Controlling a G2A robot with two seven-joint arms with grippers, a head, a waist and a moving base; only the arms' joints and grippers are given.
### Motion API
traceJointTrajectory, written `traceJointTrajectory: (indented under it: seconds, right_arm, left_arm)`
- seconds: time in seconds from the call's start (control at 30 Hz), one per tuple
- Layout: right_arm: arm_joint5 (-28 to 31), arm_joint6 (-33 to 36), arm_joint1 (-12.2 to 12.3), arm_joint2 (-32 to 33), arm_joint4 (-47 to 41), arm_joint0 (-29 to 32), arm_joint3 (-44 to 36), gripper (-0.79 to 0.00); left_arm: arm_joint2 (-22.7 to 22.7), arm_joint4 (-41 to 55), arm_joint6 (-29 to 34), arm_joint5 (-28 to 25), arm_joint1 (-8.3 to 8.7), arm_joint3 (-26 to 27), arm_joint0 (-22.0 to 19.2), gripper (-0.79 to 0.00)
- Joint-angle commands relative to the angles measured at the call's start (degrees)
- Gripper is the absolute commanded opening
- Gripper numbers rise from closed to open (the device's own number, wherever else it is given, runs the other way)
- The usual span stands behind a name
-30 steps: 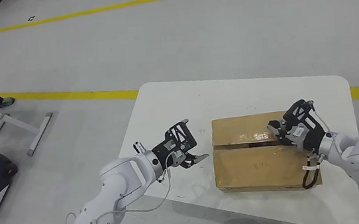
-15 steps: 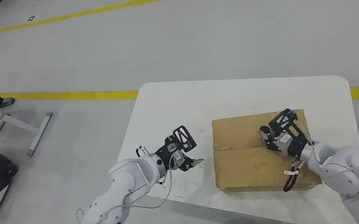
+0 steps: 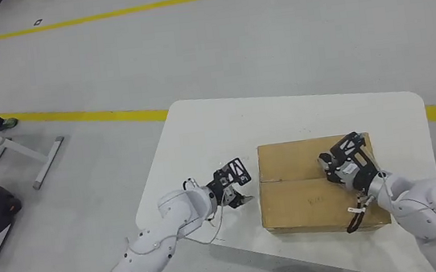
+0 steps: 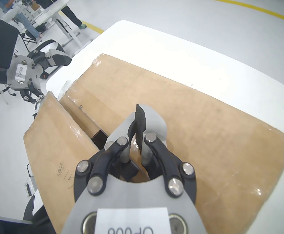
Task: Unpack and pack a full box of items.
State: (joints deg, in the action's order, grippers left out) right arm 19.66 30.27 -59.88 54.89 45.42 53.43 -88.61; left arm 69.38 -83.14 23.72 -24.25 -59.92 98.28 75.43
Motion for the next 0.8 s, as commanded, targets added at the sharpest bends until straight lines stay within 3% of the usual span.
traceJointTrajectory:
  seconds: [0.0, 0.23, 0.4, 0.43, 0.77]
  right_arm:
    - [0.0, 0.2, 0.0, 0.3, 0.0, 0.1, 0.1, -0.785]
    - [0.3, 0.8, -0.3, 0.6, 0.0, 0.2, 0.3, -0.785]
    - [0.6, 1.1, -0.6, 0.5, 0.2, -0.1, 0.6, -0.785]
    - [0.6, 1.1, -0.6, 0.5, 0.2, -0.1, 0.7, -0.785]
    - [1.2, 1.4, -1.2, 0.4, 0.3, -0.9, 2.0, -0.785]
  left_arm:
    - [-1.0, 1.3, -1.2, 0.7, -0.34, -1.5, -0.6, 0.000]
    - [-4.0, 1.4, -5.7, 2.9, -1.37, -6.0, -3.4, 0.000]
    - [-4.8, 0.5, -8.3, 4.0, -1.76, -7.4, -4.1, -0.745]
    - [-4.9, 0.3, -8.7, 4.1, -1.80, -7.5, -4.2, -0.785]
    - [-4.0, -0.8, -10.5, 5.6, -1.95, -7.1, -3.5, -0.785]
